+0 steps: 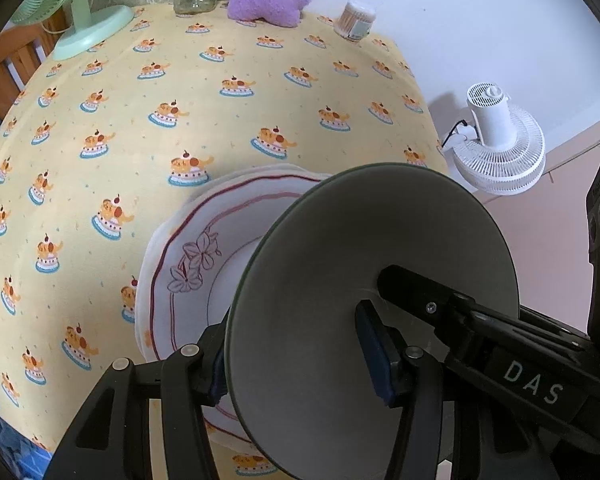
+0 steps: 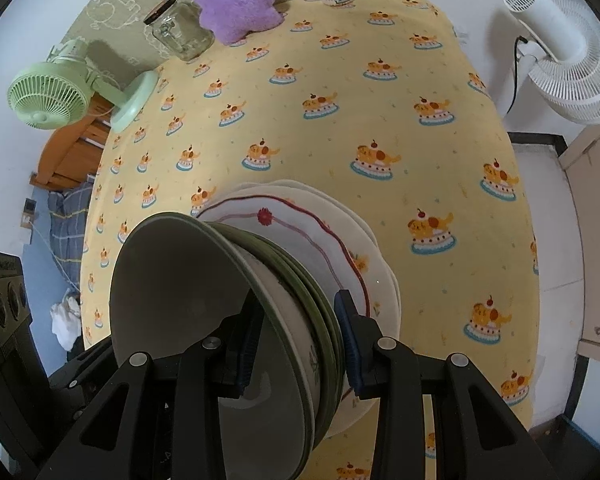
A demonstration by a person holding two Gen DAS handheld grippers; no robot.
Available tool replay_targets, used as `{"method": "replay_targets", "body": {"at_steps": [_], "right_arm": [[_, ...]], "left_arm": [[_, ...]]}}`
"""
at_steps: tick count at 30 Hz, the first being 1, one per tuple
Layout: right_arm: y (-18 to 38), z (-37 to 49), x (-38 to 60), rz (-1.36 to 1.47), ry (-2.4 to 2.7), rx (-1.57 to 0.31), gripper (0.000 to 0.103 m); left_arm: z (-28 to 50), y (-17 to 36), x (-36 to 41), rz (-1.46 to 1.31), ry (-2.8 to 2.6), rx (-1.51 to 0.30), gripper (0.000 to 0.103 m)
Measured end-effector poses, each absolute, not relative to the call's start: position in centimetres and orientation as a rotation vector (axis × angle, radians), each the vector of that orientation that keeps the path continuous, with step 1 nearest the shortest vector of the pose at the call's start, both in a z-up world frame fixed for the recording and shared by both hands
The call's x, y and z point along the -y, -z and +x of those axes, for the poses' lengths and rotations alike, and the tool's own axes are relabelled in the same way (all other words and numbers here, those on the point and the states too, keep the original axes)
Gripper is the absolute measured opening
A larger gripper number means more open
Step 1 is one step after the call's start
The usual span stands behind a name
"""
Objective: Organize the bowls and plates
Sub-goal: 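Carry the nested bowls with both grippers and lower them onto the plate stack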
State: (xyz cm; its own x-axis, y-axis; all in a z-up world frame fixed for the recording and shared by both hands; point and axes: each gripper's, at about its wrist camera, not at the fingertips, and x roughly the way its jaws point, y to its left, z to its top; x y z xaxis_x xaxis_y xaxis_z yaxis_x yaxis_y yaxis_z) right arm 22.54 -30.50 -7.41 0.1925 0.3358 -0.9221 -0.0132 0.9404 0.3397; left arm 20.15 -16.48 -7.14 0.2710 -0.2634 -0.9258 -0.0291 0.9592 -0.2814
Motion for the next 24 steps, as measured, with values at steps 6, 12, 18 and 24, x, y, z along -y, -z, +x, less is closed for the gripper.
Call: {"method": "replay_targets", "body": {"at_steps": [6,12,18,24], "right_arm": [[7.4,22.8,30.3,0.255,-0.26,-1.331,0.039],[7.5,22.0,30.8,0.294,-0.256,-1.306,0.042],[7.1,21.0,30.7,0.265,-0.259,-1.272,0.042],[6.3,20.0,30.5,0.234,-0.252,-1.238,0.043]], "left_arm": [[20.2,7.0,16.6,-0.242,0.137,-1.255,0.053],[19.6,6.7,16.9,-0.189,0.114,-1.218,0.055],[18.9,6.9,16.6,-0.189,0.086,-1.215,0.06],[17.9,6.3,16.6,-0.161,0.075,-1.199,0.06]]}}
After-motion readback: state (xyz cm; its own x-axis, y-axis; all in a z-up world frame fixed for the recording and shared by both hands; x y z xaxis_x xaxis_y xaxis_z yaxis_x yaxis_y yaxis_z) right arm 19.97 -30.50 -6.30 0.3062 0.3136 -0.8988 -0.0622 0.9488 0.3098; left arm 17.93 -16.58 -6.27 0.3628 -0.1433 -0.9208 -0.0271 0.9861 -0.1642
